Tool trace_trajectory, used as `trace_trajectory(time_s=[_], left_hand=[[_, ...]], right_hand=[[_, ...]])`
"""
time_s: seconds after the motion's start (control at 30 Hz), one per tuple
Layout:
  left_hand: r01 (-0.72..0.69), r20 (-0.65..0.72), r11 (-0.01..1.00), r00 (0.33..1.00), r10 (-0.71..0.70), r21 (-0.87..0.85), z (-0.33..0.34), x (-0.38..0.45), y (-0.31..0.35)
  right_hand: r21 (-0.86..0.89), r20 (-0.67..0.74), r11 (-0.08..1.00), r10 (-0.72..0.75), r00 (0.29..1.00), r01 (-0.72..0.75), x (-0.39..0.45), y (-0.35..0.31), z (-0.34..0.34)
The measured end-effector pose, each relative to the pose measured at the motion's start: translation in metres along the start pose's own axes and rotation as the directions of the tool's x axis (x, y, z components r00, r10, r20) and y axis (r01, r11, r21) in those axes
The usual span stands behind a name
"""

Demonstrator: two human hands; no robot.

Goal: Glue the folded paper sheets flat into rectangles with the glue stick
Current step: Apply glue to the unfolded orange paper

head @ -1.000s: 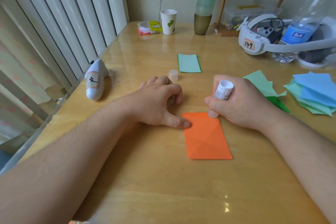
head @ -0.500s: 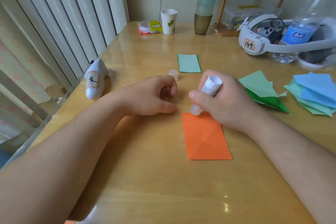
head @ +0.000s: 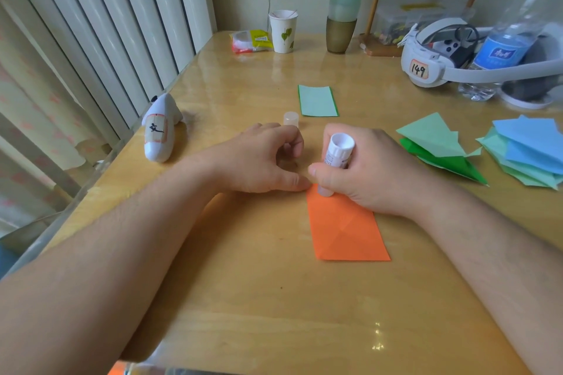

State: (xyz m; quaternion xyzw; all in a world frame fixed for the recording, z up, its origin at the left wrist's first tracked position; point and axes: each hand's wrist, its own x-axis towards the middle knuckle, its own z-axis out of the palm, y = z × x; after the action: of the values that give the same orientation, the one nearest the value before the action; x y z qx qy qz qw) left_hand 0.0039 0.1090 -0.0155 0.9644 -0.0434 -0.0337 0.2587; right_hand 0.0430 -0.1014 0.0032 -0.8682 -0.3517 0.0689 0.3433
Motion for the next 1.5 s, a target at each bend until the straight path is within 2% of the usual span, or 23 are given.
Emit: trace_trajectory(time_s=[0.17, 0.47, 0.67, 0.73, 0.83, 0.9, 1.03, 1.17, 1.37, 1.5], left_hand=[[0.004, 0.001, 1.0, 1.0, -0.004, 0.017, -0.002, -0.002, 0.003], [0.007, 0.013, 1.0, 1.0, -0.007, 0.024, -0.002, -0.003, 0.005], [-0.006, 0.006, 0.995, 1.0, 0.006, 0.103, 0.001, -0.002, 0.007], [-0.006, 0.011, 0.994, 1.0, 0.004, 0.107, 0.001, -0.002, 0.007], [-0.008, 0.022, 0.994, 1.0, 0.005, 0.109, 0.0, -0.003, 0.007], [-0.008, 0.024, 0.994, 1.0, 0.005, 0.11, -0.001, -0.003, 0.007], [-0.012, 0.026, 0.994, 1.0, 0.009, 0.112, 0.0, -0.002, 0.006], [-0.011, 0.027, 0.994, 1.0, 0.008, 0.11, 0.001, -0.002, 0.005], [-0.011, 0.038, 0.995, 0.999, 0.008, 0.103, 0.0, -0.002, 0.003], [-0.014, 0.038, 0.994, 0.999, 0.01, 0.106, 0.0, -0.002, 0.005]], right_hand=[[0.017, 0.042, 0.999, 0.044, 0.998, -0.045, -0.008, 0.013, -0.016], [-0.001, 0.036, 0.997, 0.074, 0.997, -0.074, -0.01, 0.023, -0.026], [-0.049, 0.031, 0.995, 0.088, 0.996, -0.086, -0.009, 0.026, -0.03], [-0.061, -0.008, 0.995, 0.08, 0.997, -0.08, -0.008, 0.029, -0.033], [-0.012, -0.182, 0.999, 0.05, 0.982, -0.053, -0.006, 0.032, -0.038], [0.039, -0.233, 0.999, 0.031, 0.972, -0.022, -0.006, 0.031, -0.038], [0.103, -0.055, 0.995, 0.0, 0.999, 0.005, -0.009, 0.026, -0.027], [0.072, 0.061, 0.997, 0.009, 0.998, -0.013, -0.011, 0.025, -0.021], [0.046, 0.079, 0.998, 0.042, 0.996, -0.046, -0.008, 0.031, -0.031], [0.001, 0.042, 0.999, 0.048, 0.998, -0.048, -0.008, 0.033, -0.032]])
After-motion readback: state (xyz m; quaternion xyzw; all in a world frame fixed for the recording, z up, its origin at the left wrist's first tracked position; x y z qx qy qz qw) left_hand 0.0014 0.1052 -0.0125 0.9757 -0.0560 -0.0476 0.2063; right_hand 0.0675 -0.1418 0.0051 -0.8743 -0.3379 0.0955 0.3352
